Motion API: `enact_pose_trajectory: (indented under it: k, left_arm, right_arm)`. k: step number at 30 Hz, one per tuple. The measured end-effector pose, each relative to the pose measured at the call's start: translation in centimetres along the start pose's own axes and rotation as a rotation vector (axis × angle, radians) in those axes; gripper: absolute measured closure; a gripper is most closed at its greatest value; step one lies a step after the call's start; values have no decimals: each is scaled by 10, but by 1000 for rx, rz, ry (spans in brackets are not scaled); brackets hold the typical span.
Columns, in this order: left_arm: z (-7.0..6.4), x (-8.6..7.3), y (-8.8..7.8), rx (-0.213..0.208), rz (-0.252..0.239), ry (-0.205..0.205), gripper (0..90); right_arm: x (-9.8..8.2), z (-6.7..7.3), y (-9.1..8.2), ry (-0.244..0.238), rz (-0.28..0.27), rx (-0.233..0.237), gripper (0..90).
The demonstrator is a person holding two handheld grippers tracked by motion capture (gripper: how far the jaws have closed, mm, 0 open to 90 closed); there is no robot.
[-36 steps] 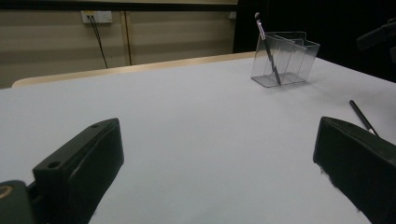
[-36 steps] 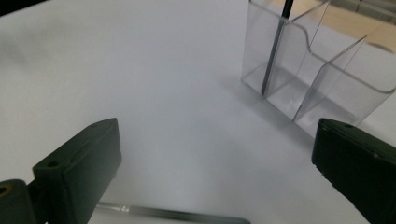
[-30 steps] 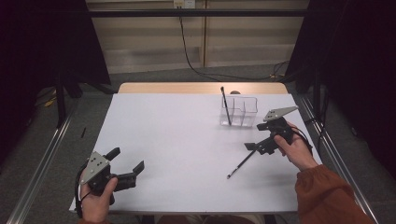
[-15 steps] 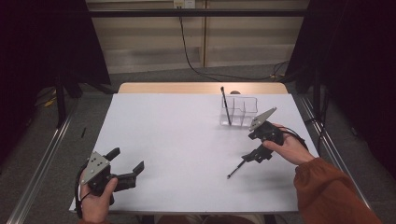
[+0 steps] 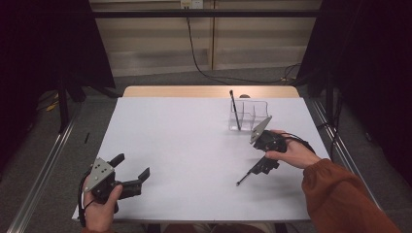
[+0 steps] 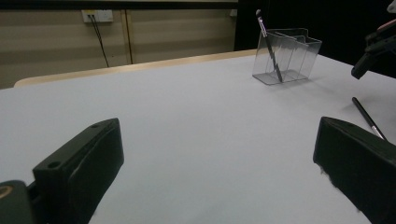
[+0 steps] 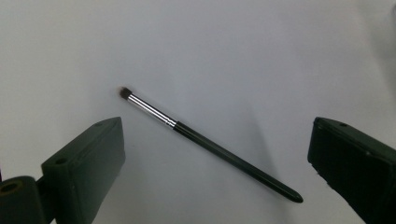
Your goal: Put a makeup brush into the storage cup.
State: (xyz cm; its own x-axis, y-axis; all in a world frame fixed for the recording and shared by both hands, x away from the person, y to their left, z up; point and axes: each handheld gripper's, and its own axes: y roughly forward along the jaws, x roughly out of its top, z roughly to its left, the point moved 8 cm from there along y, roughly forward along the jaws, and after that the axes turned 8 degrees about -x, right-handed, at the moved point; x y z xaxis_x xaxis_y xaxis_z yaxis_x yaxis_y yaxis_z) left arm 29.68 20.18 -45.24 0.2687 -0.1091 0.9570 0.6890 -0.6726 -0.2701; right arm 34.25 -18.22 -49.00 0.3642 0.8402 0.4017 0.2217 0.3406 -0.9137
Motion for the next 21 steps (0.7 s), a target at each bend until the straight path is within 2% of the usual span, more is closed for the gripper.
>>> enact_pose_trajectory:
  k: [8,14,16,18,21]
  left_arm:
    - [0,-1,0,3,9,6,18]
    - [0,-1,0,3,9,4,18]
    - [0,-1,0,3,9,3,18]
    - [1,-1,1,4,9,7,18]
    - [1,-1,1,5,11,8,18]
  right_arm:
    - [0,1,6,-40,68,22,51]
    - [4,6,8,-79,72,42,49]
    - [4,8,9,-79,81,46,53]
    - [5,12,16,-112,92,55,57]
    - [4,16,21,-129,121,69,90]
